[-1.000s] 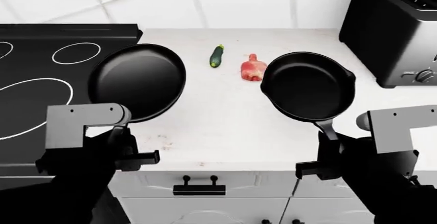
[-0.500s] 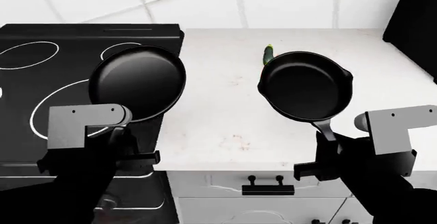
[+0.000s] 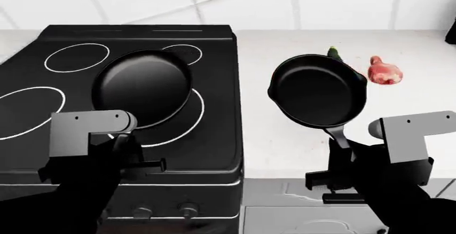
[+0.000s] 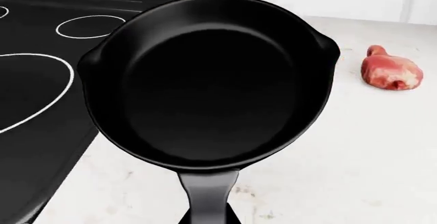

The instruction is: Place both pans onto different burners. Then place the zucchini and the pork chop on different pans.

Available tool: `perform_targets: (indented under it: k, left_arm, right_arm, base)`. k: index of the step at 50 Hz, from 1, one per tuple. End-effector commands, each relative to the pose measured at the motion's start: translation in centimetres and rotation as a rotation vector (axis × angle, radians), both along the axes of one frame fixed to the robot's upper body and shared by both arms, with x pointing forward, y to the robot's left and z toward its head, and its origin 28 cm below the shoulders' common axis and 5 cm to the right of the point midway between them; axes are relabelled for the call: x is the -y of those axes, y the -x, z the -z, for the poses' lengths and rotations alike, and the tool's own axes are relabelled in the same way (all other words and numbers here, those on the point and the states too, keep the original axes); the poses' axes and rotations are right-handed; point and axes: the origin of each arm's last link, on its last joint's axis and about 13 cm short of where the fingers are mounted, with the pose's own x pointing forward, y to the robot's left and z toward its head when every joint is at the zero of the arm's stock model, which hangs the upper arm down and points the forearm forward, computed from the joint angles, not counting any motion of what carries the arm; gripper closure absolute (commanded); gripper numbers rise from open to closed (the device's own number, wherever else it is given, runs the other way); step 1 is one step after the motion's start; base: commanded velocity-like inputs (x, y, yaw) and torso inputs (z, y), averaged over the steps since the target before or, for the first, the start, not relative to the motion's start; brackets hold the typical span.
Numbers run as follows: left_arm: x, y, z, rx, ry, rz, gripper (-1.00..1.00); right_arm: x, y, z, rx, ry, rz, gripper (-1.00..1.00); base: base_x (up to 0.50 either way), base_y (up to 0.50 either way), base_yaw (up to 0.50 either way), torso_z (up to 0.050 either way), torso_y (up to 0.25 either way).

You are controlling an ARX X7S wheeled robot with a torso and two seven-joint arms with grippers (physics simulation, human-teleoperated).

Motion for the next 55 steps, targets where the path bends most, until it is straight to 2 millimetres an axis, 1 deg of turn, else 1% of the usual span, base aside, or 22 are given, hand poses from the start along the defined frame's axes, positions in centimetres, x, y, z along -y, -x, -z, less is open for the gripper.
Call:
perform_targets:
  k: [1,25,39,43,49,55]
  left_arm:
    - [-0.3,-0.3,-0.3,0.032,0.014,-0.015,1.0]
    - [-0.5,-0.6,-0.4,0.036,0.008,-0.02,1.0]
    - [-0.8,-0.7,0.0,0.037,0.008,-0.033,1.0]
    - [-0.9,-0.7,0.5,0.037,0.006,-0.035,1.0]
    - [-0.9,-0.7,0.7,0.038,0.007,-0.036,1.0]
    - [-0.9,-0.7,0.7,0.038,0.008,-0.035,1.0]
  right_arm:
    - [0.3,-0.4,-0.7,0.062,0.009,0.03,1.0]
    - [0.1,-0.5,-0.8,0.062,0.009,0.025,1.0]
    - [-0.1,-0.4,-0.9,0.064,0.012,0.022,1.0]
    - [-0.1,-0.4,-0.9,0.063,0.012,0.023,1.0]
    - [0.0,-0.4,-0.8,0.06,0.007,0.03,1.0]
    - [0.1,-0.6,-0.8,0.054,-0.007,0.042,1.0]
  base:
    - [0.0,0.5,0.0,0.011,0.0]
    - [0.0,0.5,0.0,0.001,0.003]
    - [0.0,0.5,0.0,0.001,0.003]
    - [0.0,0.5,0.0,0.0,0.005]
    - [0.0,0.5,0.0,0.002,0.002]
    - [0.0,0.11,0.0,0.0,0.004]
